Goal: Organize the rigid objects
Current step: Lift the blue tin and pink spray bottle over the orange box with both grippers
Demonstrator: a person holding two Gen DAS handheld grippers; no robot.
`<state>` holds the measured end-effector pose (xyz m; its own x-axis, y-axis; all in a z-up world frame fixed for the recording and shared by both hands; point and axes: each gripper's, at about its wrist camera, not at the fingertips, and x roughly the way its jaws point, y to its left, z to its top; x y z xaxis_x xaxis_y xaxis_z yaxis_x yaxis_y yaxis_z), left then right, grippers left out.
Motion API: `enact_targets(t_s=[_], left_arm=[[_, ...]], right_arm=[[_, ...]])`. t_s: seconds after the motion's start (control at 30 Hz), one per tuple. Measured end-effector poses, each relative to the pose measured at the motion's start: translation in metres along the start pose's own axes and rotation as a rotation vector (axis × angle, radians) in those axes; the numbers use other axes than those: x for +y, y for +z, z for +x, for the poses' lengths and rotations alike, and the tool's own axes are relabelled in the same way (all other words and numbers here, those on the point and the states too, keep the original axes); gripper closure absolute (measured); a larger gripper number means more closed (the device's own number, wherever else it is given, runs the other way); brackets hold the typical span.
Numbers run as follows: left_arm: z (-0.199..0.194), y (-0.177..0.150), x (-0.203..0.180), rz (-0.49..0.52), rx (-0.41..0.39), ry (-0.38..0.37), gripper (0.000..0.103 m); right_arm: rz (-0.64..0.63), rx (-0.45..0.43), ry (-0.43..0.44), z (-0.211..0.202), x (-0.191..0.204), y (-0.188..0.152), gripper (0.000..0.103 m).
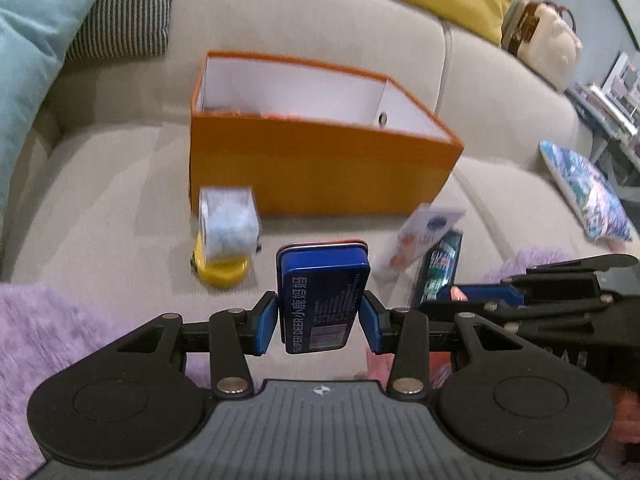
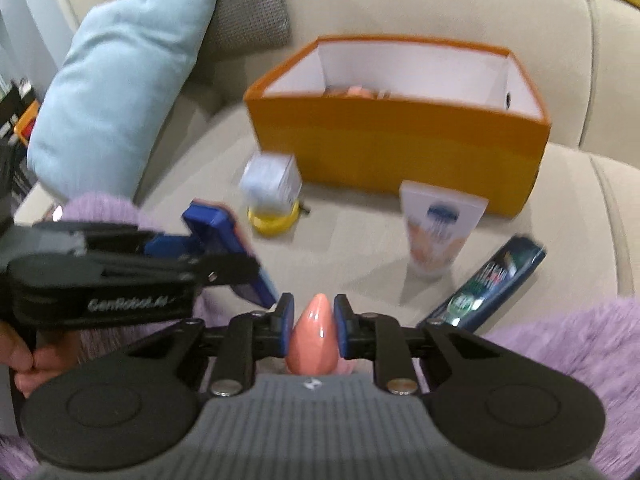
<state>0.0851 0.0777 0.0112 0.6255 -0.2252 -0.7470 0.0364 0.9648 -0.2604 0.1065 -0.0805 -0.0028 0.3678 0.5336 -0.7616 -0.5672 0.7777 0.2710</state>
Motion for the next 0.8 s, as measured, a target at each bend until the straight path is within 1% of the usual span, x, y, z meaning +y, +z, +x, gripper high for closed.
enact_targets(t_s=[0.13, 0.23, 0.37, 0.5, 0.67, 0.8], left_arm=[[-0.014, 0.024, 0.000, -0.014, -0.053, -0.015, 0.053], [-0.021, 0.047, -0.002, -0.009, -0.091, -0.025, 0.053], [-0.026, 0.077, -0.005, 0.005, -0.130, -0.045, 0.053], [-0.021, 0.102, -0.005, 0.020, -0.142, -0.063, 0.053], [-0.008, 0.137, -0.002, 0.048, -0.151, -0.075, 0.053], [0.014, 0.165, 0.007, 0.046, -0.127, -0.077, 0.053]], right_arm=[[0.002, -0.067, 0.024, -0.015, -0.006, 0.029, 0.083], [-0.023, -0.127, 0.019, -0.026, -0.006, 0.052, 0.083], [-0.034, -0.188, 0.036, -0.037, -0.011, 0.084, 0.087], [-0.033, -0.228, 0.059, -0.044, -0.018, 0.116, 0.091], [-0.022, -0.259, 0.063, -0.042, -0.039, 0.156, 0.091], [0.012, -0.256, 0.038, -0.022, -0.065, 0.187, 0.091]])
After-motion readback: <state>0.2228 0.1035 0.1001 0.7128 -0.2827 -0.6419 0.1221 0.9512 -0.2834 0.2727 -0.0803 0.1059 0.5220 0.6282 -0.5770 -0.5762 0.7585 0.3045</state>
